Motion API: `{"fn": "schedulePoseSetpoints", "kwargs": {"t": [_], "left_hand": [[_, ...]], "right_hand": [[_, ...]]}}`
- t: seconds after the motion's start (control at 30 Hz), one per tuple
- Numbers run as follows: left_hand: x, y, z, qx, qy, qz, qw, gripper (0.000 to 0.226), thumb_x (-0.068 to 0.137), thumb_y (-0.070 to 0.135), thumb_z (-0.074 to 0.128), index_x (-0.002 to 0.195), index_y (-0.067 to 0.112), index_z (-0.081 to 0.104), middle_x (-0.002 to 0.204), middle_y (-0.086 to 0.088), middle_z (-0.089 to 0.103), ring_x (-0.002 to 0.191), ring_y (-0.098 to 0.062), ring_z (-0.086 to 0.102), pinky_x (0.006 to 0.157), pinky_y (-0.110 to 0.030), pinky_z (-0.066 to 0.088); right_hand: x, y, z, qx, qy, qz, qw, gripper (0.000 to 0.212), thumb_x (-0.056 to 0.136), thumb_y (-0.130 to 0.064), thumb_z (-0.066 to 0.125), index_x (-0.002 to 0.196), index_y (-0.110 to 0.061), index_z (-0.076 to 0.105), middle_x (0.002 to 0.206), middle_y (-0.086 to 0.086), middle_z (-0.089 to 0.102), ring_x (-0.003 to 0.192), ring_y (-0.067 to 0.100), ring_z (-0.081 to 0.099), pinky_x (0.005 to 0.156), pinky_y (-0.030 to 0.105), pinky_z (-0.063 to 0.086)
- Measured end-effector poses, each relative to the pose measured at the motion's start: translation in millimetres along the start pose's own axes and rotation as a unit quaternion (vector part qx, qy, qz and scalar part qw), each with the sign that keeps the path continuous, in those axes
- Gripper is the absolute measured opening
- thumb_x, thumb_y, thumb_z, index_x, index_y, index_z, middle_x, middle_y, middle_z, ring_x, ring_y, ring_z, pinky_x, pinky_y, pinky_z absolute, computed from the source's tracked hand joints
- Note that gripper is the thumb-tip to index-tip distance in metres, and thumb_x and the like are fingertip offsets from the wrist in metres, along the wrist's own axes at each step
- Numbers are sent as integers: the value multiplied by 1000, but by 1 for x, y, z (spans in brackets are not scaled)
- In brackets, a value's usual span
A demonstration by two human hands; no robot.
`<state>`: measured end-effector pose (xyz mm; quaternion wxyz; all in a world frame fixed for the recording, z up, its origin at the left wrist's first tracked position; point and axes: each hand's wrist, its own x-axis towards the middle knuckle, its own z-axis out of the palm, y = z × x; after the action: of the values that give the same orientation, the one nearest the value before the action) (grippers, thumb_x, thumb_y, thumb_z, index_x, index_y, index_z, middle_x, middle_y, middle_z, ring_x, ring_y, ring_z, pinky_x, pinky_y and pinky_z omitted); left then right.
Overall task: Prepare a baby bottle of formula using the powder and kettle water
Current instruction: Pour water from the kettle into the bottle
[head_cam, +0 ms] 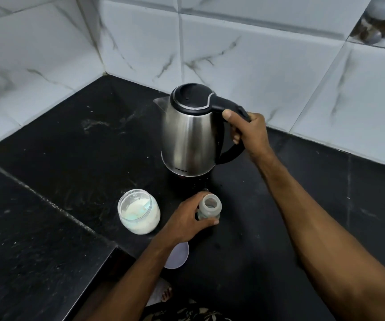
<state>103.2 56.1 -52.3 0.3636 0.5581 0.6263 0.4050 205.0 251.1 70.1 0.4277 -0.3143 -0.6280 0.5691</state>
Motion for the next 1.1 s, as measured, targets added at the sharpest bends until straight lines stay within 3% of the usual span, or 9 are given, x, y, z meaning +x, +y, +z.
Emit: {"fn": "schedulePoseSetpoints", "kwargs": {"t": [0.13,0.3,0.5,0.6,0.77,0.9,1.1], "left_hand": [[-1,-2,1,-19,-1,-8,1000,53,78,26,84,123,27,58,117,12,66,113,-11,62,97,-34,52],[0,-4,2,-30,3,-11,999,54,76,25,86,122,32,58,117,21,65,113,-4,62,94,-21,50],[1,-8,0,-29,-3,-30,999,64,73,28,88,125,27,51,117,19,65,112,0,61,96,-22,50],[0,-9,1,-29,-1,-35,999,66,73,27,87,126,24,48,118,16,64,112,0,61,96,-22,49],[-2,-8,2,-23,-1,-35,999,66,74,24,86,127,25,45,119,16,63,113,2,59,97,-19,49],[-1,-6,2,-22,-4,-37,999,66,75,23,86,126,25,45,119,18,62,113,5,59,96,-15,48],[-2,-4,1,-10,-3,-36,999,65,77,25,84,127,28,43,122,18,60,115,7,56,96,-14,46]], "right_hand": [[-13,-18,-28,-18,16,-19,1000,67,70,-47,77,65,14,50,43,-1,38,39,17,34,44,27,32],[-43,-33,-61,-42,52,-13,998,50,70,-45,75,51,-11,45,40,-3,37,38,16,33,44,27,29],[-78,-39,-101,-77,100,-4,992,54,70,-45,74,54,-4,42,39,-2,37,37,15,32,43,25,29],[-95,-39,-113,-102,100,-9,990,61,72,-44,74,51,2,40,37,-1,38,37,16,33,45,27,30],[-114,-41,-121,-120,90,-1,989,63,68,-62,78,46,-13,45,37,-3,41,36,17,34,47,32,30],[-122,-46,-123,-147,78,-3,986,73,65,-69,75,49,-4,45,37,1,41,37,19,34,47,32,30],[-126,-52,-118,-182,59,-1,982,62,62,-73,75,45,-19,49,39,3,42,39,20,34,45,30,28]]}}
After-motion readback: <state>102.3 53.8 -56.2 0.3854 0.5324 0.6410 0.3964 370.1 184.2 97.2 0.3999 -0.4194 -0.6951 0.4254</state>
